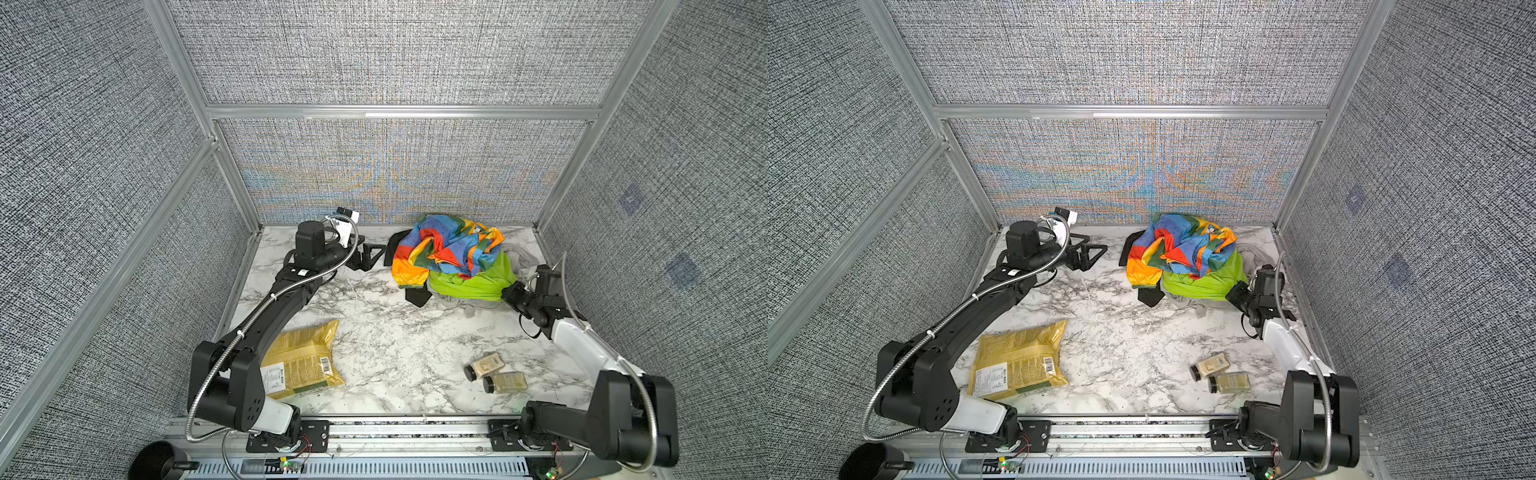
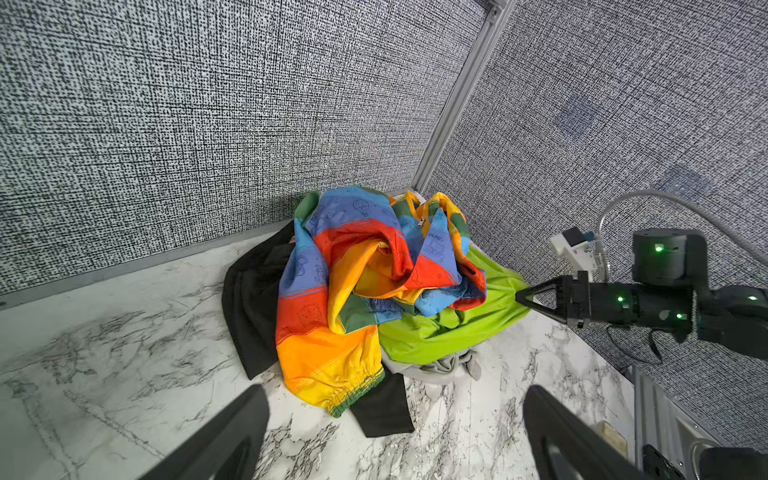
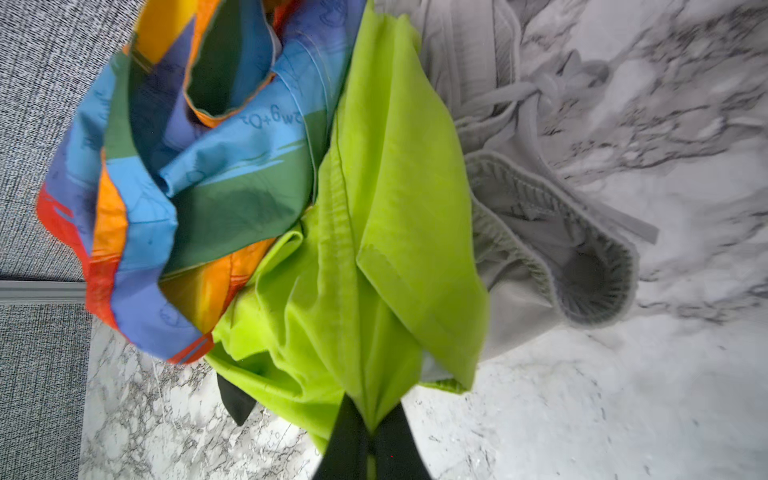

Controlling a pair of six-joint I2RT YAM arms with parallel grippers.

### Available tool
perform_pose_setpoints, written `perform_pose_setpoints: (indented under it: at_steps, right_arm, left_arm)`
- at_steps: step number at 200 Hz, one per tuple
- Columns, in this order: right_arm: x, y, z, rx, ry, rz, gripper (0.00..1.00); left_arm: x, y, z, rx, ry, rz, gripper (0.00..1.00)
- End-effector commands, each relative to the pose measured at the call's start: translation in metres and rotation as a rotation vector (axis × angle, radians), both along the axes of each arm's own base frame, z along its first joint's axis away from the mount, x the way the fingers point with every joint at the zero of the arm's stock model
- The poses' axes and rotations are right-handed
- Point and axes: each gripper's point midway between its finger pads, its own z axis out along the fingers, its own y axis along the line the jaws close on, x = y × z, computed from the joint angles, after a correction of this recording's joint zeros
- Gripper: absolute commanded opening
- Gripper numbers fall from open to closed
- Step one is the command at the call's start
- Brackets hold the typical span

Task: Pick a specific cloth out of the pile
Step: 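Close the right gripper on the lime-green shorts and pull them up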

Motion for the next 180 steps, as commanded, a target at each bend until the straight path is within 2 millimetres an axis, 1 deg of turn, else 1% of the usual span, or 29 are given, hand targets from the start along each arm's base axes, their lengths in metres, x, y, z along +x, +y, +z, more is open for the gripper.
perform_pose_setpoints:
  at_steps: [1,20,71,79,81,86,129,153,180]
  right_arm:
    - [-0.006,-0.01,0.019,-0.075,-0.022,-0.023,0.0]
    - [-0.005,-0.009,0.043,-0.085,-0.073,-0.012,0.0]
    - [0.004,0.005,0.103,-0.115,-0.189,0.072,0.0]
    - [0.003,0.007,0.106,-0.121,-0.195,0.082,0.0]
    - [0.006,0.007,0.118,-0.124,-0.22,0.082,0.0]
    - [0.008,0.009,0.126,-0.126,-0.237,0.088,0.0]
    - [0.016,0.023,0.168,-0.133,-0.319,0.149,0.0]
    - [0.014,0.023,0.191,-0.15,-0.374,0.134,0.0]
    - [0.013,0.02,0.207,-0.16,-0.409,0.113,0.0]
  left_arm:
    - [0.001,-0.001,0.006,-0.002,-0.027,-0.01,0.99]
    - [0.001,-0.002,0.004,-0.003,-0.022,-0.01,0.99]
    - [0.0,-0.004,0.004,-0.004,-0.022,-0.013,0.99]
    - [0.0,-0.004,0.005,-0.004,-0.023,-0.015,0.99]
    - [-0.001,-0.004,0.005,-0.004,-0.023,-0.015,0.99]
    - [0.0,-0.004,0.005,-0.003,-0.023,-0.014,0.99]
    - [0.0,-0.005,0.004,0.001,-0.02,-0.015,0.99]
    - [-0.001,-0.005,0.005,0.002,-0.023,-0.013,0.99]
    - [-0.002,-0.008,0.004,-0.002,-0.017,-0.022,0.99]
